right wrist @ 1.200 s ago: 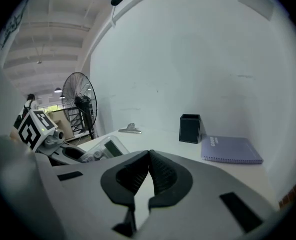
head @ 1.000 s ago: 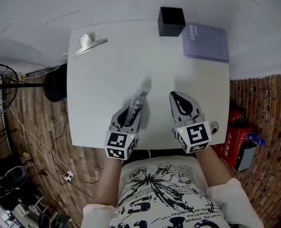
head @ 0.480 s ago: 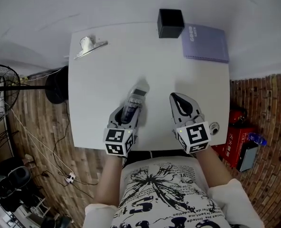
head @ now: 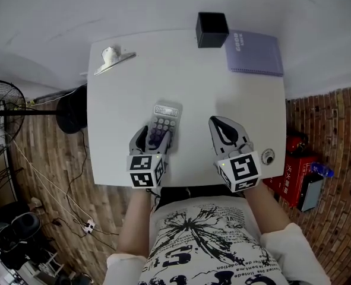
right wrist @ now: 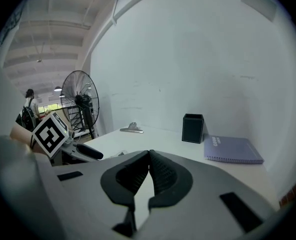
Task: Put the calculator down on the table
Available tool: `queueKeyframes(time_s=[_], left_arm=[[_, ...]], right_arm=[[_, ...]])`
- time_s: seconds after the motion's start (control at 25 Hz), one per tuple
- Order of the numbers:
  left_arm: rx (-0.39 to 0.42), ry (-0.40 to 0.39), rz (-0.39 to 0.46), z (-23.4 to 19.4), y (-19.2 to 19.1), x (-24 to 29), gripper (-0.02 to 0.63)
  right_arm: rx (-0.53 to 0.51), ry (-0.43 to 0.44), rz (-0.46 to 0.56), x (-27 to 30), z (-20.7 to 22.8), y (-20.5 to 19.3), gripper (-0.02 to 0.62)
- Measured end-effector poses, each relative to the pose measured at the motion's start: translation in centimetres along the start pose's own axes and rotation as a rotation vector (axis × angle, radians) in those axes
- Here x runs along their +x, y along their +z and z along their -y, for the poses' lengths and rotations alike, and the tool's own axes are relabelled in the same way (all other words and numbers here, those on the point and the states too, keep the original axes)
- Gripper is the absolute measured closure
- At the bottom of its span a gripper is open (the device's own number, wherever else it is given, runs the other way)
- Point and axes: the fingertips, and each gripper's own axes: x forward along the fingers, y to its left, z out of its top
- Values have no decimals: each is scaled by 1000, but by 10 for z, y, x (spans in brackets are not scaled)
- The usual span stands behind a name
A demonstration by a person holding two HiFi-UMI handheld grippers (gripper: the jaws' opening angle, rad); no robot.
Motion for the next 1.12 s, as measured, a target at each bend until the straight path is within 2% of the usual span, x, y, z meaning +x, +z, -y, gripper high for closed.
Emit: queueKeyframes(time_s=[0.32,0.56,0.68,0.84,1.04,1.12], left_arm=[[70,-41,94,11,30,-43,316],[162,-142,263,43,79,-105,319],[226,-150,354,52,102,-140,365],[213,-204,466,59,125,-181,437],[226,-226,522,63,132,-214,532],[242,-235,546,67,132,-225,577]], right_arm=[[-11,-49,30,-29,-17,8,580],[49,-81,128,-64,-29,32,580],[14,-104,164,-83,-36,44,580],[-42,-138,209,-105,-45,61,580],[-27,-202,282,-140,-47,83,581],[-60,-206,309,-153,-51,91,581]])
